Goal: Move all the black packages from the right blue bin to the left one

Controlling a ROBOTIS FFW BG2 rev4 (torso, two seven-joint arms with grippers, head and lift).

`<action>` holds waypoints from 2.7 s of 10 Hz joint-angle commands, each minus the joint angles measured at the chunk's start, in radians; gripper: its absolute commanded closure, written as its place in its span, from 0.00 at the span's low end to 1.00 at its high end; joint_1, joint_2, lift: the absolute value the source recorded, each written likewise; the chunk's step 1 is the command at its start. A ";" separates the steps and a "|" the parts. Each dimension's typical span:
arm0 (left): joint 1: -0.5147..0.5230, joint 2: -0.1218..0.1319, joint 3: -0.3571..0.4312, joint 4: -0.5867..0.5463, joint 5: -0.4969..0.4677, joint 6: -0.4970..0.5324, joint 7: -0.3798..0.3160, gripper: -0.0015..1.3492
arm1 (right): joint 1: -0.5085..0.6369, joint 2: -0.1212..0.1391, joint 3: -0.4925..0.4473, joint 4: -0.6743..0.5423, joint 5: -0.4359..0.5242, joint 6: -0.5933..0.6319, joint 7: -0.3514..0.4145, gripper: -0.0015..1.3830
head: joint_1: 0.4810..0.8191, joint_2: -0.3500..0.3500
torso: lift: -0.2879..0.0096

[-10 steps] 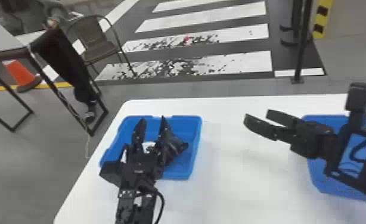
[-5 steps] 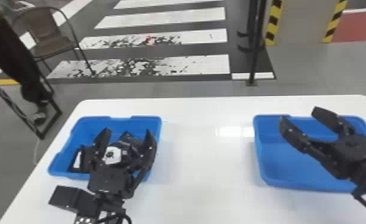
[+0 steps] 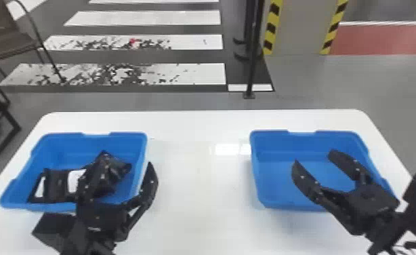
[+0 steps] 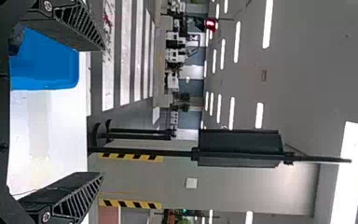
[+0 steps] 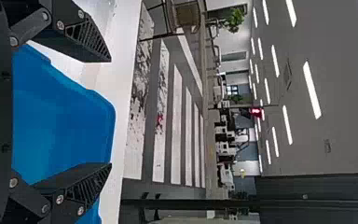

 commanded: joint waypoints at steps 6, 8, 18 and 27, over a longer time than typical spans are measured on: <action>0.045 -0.001 -0.012 -0.053 0.037 0.043 0.055 0.07 | 0.033 0.006 -0.009 -0.030 -0.008 0.025 -0.024 0.19 | 0.63 0.55 | 0.45; 0.047 -0.001 -0.012 -0.056 0.041 0.036 0.055 0.07 | 0.041 0.006 -0.009 -0.038 -0.008 0.025 -0.031 0.19 | 0.63 0.55 | 0.45; 0.060 -0.004 -0.004 -0.063 0.067 -0.013 0.058 0.07 | 0.065 0.013 -0.019 -0.079 -0.006 0.006 -0.059 0.19 | 0.63 0.56 | 0.45; 0.055 0.007 -0.022 -0.063 0.067 -0.028 0.063 0.07 | 0.073 0.021 -0.019 -0.082 -0.010 -0.012 -0.076 0.19 | 0.63 0.54 | 0.45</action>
